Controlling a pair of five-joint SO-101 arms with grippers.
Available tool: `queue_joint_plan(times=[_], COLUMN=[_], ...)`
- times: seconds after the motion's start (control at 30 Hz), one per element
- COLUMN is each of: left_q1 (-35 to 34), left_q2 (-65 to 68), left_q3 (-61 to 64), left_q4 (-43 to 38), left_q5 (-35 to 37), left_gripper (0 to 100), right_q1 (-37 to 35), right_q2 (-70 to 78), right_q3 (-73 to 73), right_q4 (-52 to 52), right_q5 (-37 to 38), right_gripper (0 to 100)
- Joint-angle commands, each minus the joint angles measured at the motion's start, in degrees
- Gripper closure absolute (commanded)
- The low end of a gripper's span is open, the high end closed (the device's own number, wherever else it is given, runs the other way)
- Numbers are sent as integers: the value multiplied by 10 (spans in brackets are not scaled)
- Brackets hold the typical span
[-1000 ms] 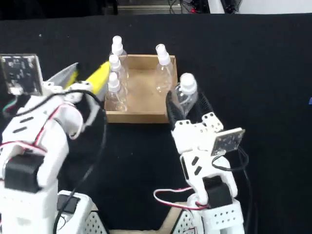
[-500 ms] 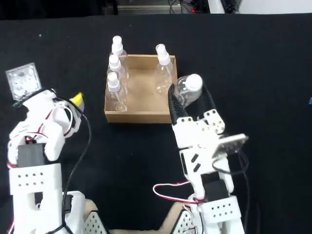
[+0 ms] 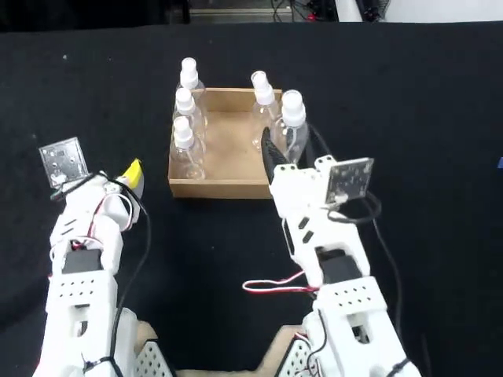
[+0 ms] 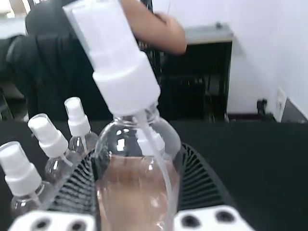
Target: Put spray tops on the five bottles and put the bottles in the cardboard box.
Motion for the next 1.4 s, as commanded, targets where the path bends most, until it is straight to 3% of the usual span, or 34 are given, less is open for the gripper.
queue_joint_plan(times=[0.0,0.23,0.53,0.83,1.37], left_q1=[-6,-6,-5,-2,-5], left_q2=[-9,-9,-9,-9,-9], left_q3=[15,34,38,46,47], left_q4=[-38,-38,-38,-38,-38], left_q5=[7,7,7,7,7], left_gripper=[780,780,780,780,780], right_q1=[-18,-39,-36,-36,-35], right_q2=[58,221,411,588,691], right_q3=[33,-33,-32,-72,-86], right_q4=[-206,-252,-458,-576,-628], right_q5=[-3,-4,-4,-4,-1], right_gripper=[988,988,988,988,985])
